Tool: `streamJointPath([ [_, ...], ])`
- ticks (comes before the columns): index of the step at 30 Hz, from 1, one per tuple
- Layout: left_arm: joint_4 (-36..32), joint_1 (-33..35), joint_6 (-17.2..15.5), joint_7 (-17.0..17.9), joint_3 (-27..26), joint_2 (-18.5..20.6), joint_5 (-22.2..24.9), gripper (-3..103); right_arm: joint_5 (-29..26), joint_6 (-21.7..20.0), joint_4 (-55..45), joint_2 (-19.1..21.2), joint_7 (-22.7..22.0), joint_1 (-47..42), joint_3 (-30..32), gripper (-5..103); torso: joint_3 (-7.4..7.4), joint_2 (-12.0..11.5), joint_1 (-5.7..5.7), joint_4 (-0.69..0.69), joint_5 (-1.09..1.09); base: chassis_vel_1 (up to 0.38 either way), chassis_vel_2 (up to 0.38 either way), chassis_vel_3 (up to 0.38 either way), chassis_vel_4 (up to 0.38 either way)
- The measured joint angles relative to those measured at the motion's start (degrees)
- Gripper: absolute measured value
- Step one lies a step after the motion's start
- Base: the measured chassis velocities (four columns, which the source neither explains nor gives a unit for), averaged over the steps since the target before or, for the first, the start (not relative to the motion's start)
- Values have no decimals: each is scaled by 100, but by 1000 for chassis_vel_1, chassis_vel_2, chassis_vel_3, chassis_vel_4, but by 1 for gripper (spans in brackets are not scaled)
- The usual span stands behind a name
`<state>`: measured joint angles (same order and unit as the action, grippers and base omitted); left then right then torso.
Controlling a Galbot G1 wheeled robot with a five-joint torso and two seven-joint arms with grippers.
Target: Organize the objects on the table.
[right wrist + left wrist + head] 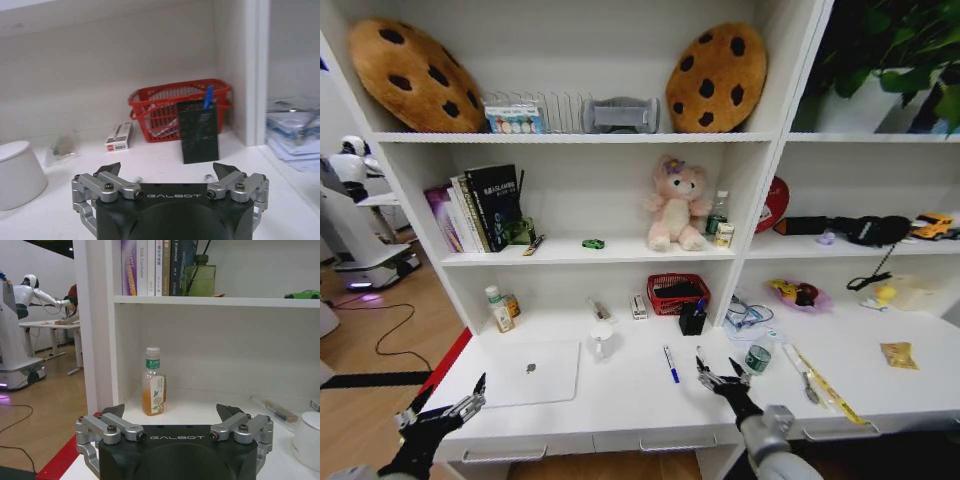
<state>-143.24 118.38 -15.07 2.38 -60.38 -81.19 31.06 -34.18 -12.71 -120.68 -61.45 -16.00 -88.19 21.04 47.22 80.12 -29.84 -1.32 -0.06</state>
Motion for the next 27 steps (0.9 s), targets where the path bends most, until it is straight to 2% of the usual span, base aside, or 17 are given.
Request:
streamJointPath([
  [2, 0, 0, 0, 4, -2, 0, 0, 100, -127, -198, 317, 131, -20, 498, -330, 100, 0, 0, 0, 1, 5, 41, 78, -35, -27],
  [3, 1, 0, 0, 5, -2, 0, 0, 100, -207, -467, 754, 50, -100, 919, -587, 100, 0, 0, 0, -3, 4, 0, 0, 0, 0],
  [9, 1, 0, 0, 4, -1, 0, 0, 100, -190, -518, 1283, -44, -289, 1478, -1069, 100, 0, 0, 0, -1, 7, 0, 0, 0, 0],
  [11, 1, 0, 0, 3, 0, 0, 0, 100, -356, -540, 1469, -155, -478, 1841, -1307, 100, 0, 0, 0, -1, 6, 0, 0, 0, 0],
  [15, 0, 0, 0, 3, 0, 0, 0, 100, -511, -574, 1570, -208, -589, 2094, -1445, 100, 0, 0, 0, 0, 5, 0, 0, 0, 0],
  [16, 1, 0, 0, 3, 0, 0, 0, 100, -548, -591, 1611, -217, -620, 2180, -1495, 103, 0, 0, 0, 0, 5, 0, 0, 0, 0],
  [18, 0, 0, 0, 3, 0, 0, 0, 100, -621, -635, 1706, -220, -680, 2334, -1595, 98, 0, 0, 0, 0, 5, 0, 0, 0, 0],
  [21, 1, 0, 0, 3, 0, 0, 0, 100, -652, -677, 1726, -227, -714, 2362, -1613, 98, 0, 1, 0, 0, 5, 0, 0, 0, 0],
  [23, 0, 0, 0, 3, 0, 0, 0, 100, -730, -799, 1747, -204, -808, 2404, -1686, 90, 0, 0, 0, -1, 6, 0, 0, 0, 0],
  [27, 1, 0, 0, 3, 0, 0, 0, 100, -715, -828, 1801, -154, -839, 2458, -1730, 85, 0, 1, 1, -1, 6, 0, 0, 0, 0],
])
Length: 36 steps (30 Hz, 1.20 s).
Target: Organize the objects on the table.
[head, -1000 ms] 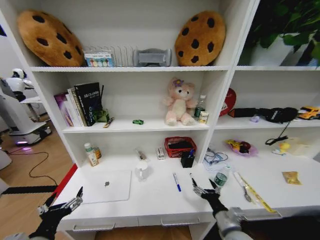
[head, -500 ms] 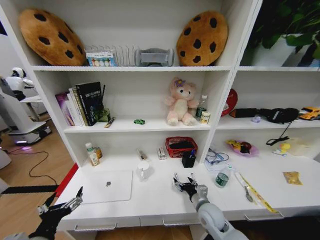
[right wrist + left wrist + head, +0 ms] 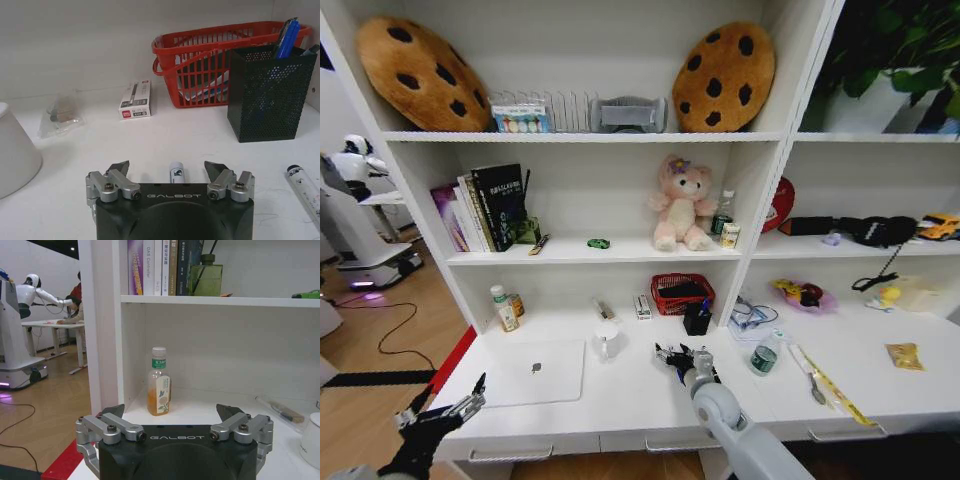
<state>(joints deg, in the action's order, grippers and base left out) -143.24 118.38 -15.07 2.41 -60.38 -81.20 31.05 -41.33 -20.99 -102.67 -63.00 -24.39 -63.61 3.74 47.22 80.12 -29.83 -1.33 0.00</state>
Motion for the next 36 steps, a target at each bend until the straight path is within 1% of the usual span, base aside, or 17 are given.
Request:
streamJointPath([
  [2, 0, 0, 0, 0, 0, 0, 0, 100, -60, -70, 38, 46, -64, 32, -4, 75, 0, 0, 0, 0, 0, 0, 0, 0, 0],
  [3, 0, 0, 0, 0, 0, 0, 0, 100, -60, -70, 38, 46, -64, 32, -4, 75, 0, 0, 0, 0, 0, 0, 0, 0, 0],
  [5, 0, 0, 1, 0, 0, 0, 0, 100, -79, -105, 47, 57, -84, -1, 1, 65, 0, 0, 0, 0, 0, 0, 0, 0, 0],
  [7, 0, 0, 0, 0, 0, 0, 0, 100, -58, -103, 67, 59, -79, -20, 15, 65, -1, 1, 0, 1, 0, 0, 0, 0, 0],
  [11, 0, 0, 0, 0, 0, 0, 0, 100, 16, -87, 114, 98, -3, -83, 63, 55, -2, 2, 1, 0, -1, 0, 0, 0, 0],
  [13, 0, 0, 0, 0, 0, 0, 0, 100, 18, -79, 125, 108, 6, -102, 87, 45, -2, 2, 1, 0, -2, 0, 0, 0, 0],
  [14, 0, 0, 0, 0, 0, 0, 0, 100, 18, -79, 125, 108, 6, -102, 87, 45, -2, 2, 1, 0, -2, 0, 0, 0, 0],
  [16, 0, 0, 0, 0, 0, 0, 0, 100, -6, -78, 100, 127, 23, -119, 92, 34, -2, 1, 1, -1, -1, 0, 0, 0, 0],
  [17, 0, 0, 0, 0, 0, 0, 0, 100, -6, -78, 100, 127, 23, -119, 92, 34, -2, 1, 1, -1, -1, 0, 0, 0, 0],
  [19, 0, 0, 0, 0, 0, 0, 0, 100, -42, -80, 51, 161, 37, -135, 88, 23, 0, 1, 0, 0, 0, 0, 0, 0, 0],
  [20, 0, 0, 0, 0, 0, 0, 0, 100, -42, -80, 51, 161, 37, -135, 88, 23, 0, 1, 0, 0, 0, 0, 0, 0, 0],
  [22, 0, 0, 0, 0, 0, 0, 0, 100, -67, -81, 25, 172, 57, -139, 88, 14, 0, 1, 0, 1, 1, 0, 0, 0, 0],
  [28, 0, 0, 0, 0, 0, 0, 0, 100, -71, -46, -42, 184, 118, -167, 152, 13, 1, -1, 0, 1, 2, 0, 0, 0, 0],
  [31, 0, 0, 0, 0, 0, 0, 0, 100, 44, 213, -158, 198, 283, -184, 282, 13, 1, -1, 0, 0, 1, 0, 0, 0, 0],
  [34, 0, 0, 0, 0, 0, 0, 0, 100, 646, 1169, -206, 275, 864, -55, 505, 13, 0, -1, 0, 0, -2, 0, 0, 0, 0],
  [35, 0, 0, 0, 0, 0, 0, 0, 100, 646, 1169, -206, 275, 864, -55, 505, 13, 0, -1, 0, 0, -2, 0, 0, 0, 0],
  [36, 0, 0, 0, 0, 0, 0, 0, 100, 895, 1495, -94, 276, 955, 39, 541, 13, 0, -1, 0, 0, -1, 0, 0, 0, 0],
])
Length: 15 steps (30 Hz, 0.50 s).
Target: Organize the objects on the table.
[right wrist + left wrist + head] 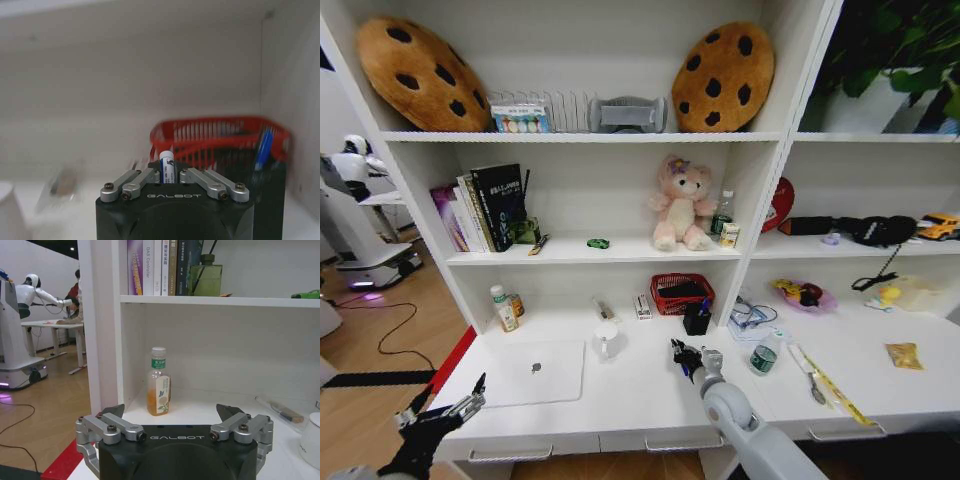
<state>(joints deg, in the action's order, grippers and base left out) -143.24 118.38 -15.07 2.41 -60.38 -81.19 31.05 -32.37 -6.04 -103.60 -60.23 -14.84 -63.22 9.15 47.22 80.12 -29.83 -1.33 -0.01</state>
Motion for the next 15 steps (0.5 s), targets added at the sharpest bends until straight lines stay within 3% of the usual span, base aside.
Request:
streamJointPath([
  [1, 0, 0, 0, 0, 0, 0, 0, 100, 328, 479, 226, -14, 101, 158, 35, 13, 0, 0, 0, 0, 2, 0, 0, 0, 0],
  [2, 0, 0, 0, 0, 0, 0, 0, 100, 328, 479, 226, -14, 101, 158, 35, 13, 0, 0, 0, 0, 2, 0, 0, 0, 0],
  [5, 0, 0, 0, -1, 1, 0, 0, 100, 818, 1475, 1036, -235, 75, 660, 41, 13, 1, -1, -1, 0, 2, 0, 0, 0, 0],
  [15, 0, 0, 0, 0, 0, 0, 0, 100, 1018, 2326, 2235, -570, 58, 1536, 0, 13, 0, 0, -1, 0, 1, 0, 0, 0, 0],
])
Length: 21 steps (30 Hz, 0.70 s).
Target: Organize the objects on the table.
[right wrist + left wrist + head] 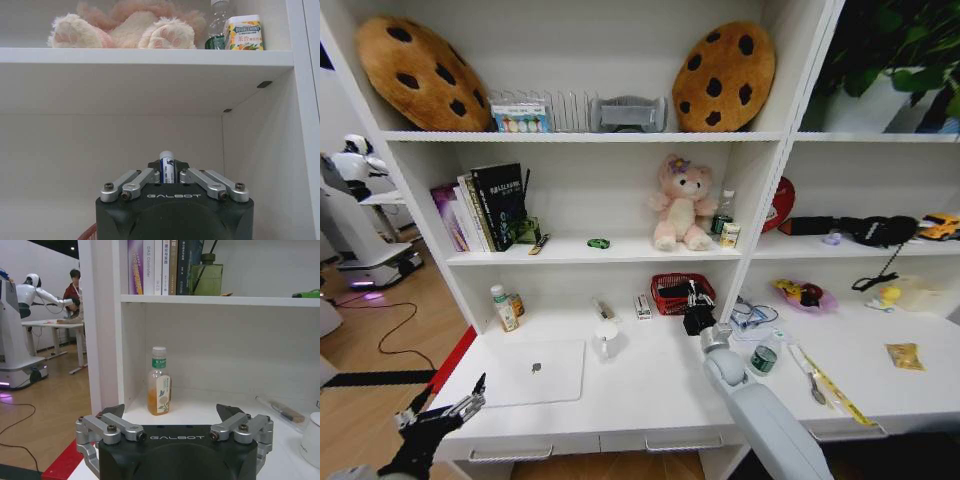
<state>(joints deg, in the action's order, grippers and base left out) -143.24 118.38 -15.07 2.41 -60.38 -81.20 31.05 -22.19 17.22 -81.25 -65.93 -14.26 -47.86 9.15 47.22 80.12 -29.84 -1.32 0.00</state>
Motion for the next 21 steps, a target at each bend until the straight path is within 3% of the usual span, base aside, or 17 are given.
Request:
streamJointPath([
  [10, 0, 0, 0, 0, 0, 0, 0, 100, 35, 323, 453, 39, 139, 237, 169, 13, -1, 1, 0, -2, 0, 0, 0, 0, 0],
  [16, 0, 0, 0, 0, 0, 0, 0, 100, 72, 250, 554, -1, 81, 241, 169, 9, -1, 1, 0, -1, 0, 0, 0, 0, 0],
  [21, 0, 0, 0, 0, 0, 0, 0, 100, 74, 171, 624, -85, 13, 268, 159, 24, -1, 1, 1, 0, 0, 0, 0, 0, 0],
])
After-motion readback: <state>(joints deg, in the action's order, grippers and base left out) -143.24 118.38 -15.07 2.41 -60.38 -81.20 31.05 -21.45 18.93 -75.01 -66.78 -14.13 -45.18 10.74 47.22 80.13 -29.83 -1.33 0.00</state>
